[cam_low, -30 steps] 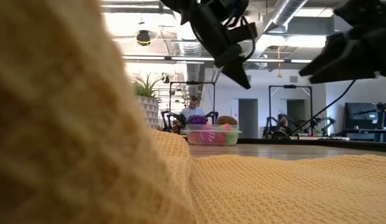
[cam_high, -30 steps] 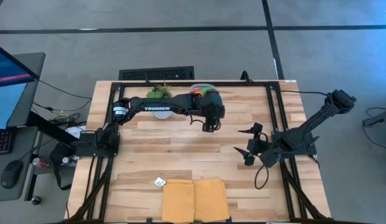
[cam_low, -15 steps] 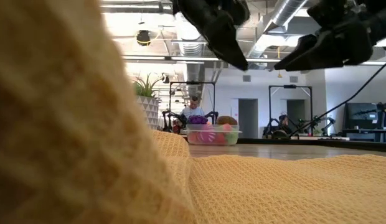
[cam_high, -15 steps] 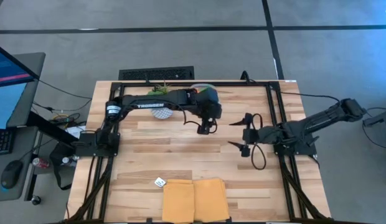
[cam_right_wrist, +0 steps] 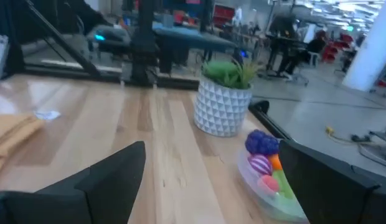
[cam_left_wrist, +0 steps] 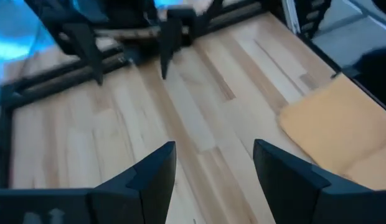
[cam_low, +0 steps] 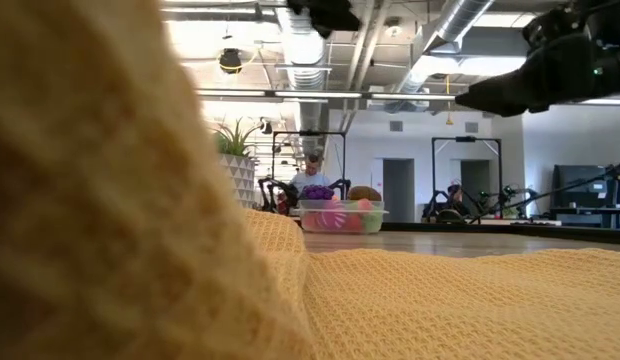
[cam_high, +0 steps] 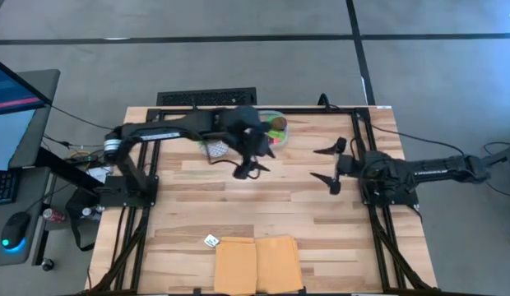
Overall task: Pick and placing Produce into tupperware
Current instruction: Return to Home Position
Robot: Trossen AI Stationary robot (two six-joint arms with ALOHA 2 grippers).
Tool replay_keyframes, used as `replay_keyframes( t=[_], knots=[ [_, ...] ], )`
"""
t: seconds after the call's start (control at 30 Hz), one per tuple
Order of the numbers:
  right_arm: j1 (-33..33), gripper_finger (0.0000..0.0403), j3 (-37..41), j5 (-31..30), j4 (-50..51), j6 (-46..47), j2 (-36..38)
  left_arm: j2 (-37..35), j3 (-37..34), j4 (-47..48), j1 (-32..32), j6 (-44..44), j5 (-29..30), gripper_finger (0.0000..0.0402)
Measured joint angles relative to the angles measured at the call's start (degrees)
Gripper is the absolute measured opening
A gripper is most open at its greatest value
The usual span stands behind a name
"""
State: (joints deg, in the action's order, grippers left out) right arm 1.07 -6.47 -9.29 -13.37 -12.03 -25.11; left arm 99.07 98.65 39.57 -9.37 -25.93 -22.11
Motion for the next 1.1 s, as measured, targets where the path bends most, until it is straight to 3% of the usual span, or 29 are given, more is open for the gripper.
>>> replay_keyframes(
  t=[0.13, 0.33, 0.5, 0.63, 0.9, 1.1],
  knots=[
    [0.2, 0.0391, 1.7, 0.1, -1.2, 0.1, 2.0, -10.2, -15.0, -13.0, -0.4, 2.3, 1.2, 0.0206],
    [-0.3, 0.0391, 5.9, 0.3, -12.1, -1.5, 2.0, -28.1, -41.6, -38.0, -0.8, 5.5, 4.0, 0.0206],
    [-0.2, 0.0391, 6.1, 0.5, -13.7, -1.6, 1.9, -41.9, -58.1, -52.1, -0.5, 9.0, 5.9, 0.0206],
    [-0.3, 0.0391, 6.1, 0.5, -14.6, -1.5, 1.9, -50.8, -65.1, -53.5, 0.5, 9.9, 6.3, 0.0206],
    [-0.3, 0.0391, 6.1, 0.5, -15.2, -1.5, 1.9, -63.3, -72.2, -51.2, 3.9, 8.4, 6.5, 0.0206],
    [-0.3, 0.0391, 6.1, 0.5, -15.2, -1.5, 1.9, -69.2, -78.6, -55.4, 5.2, 8.9, 13.7, 0.0206]
  ],
)
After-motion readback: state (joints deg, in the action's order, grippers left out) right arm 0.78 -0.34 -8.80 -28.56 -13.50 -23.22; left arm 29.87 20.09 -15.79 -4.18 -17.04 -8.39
